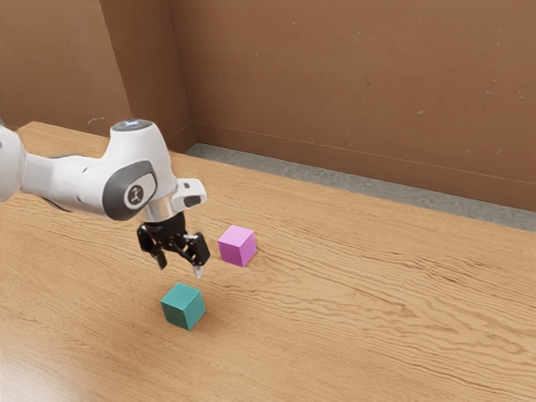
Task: Pick up the blue block with one arm, and put the blue block on the pink block with one arm
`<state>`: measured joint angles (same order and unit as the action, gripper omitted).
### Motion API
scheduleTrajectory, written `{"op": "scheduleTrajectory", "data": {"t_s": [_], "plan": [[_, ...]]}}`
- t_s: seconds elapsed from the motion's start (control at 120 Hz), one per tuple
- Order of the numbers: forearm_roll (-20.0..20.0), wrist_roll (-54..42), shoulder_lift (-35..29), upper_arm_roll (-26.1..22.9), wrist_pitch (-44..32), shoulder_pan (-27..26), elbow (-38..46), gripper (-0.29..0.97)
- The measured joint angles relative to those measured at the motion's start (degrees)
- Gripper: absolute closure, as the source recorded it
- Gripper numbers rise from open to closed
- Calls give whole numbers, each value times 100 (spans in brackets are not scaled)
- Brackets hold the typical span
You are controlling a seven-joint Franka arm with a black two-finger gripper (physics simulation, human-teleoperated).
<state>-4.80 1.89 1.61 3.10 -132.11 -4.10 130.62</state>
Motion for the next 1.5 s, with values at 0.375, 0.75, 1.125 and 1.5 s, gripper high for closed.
{"op": "scheduleTrajectory", "data": {"t_s": [0.375,0.75,1.125,1.5], "plan": [[-135,-59,196,-2,-308,135,286,0],[-239,-91,343,-2,-584,110,371,0],[-371,-106,425,-8,-728,57,441,0],[-436,-108,561,-11,-812,49,478,0]]}}
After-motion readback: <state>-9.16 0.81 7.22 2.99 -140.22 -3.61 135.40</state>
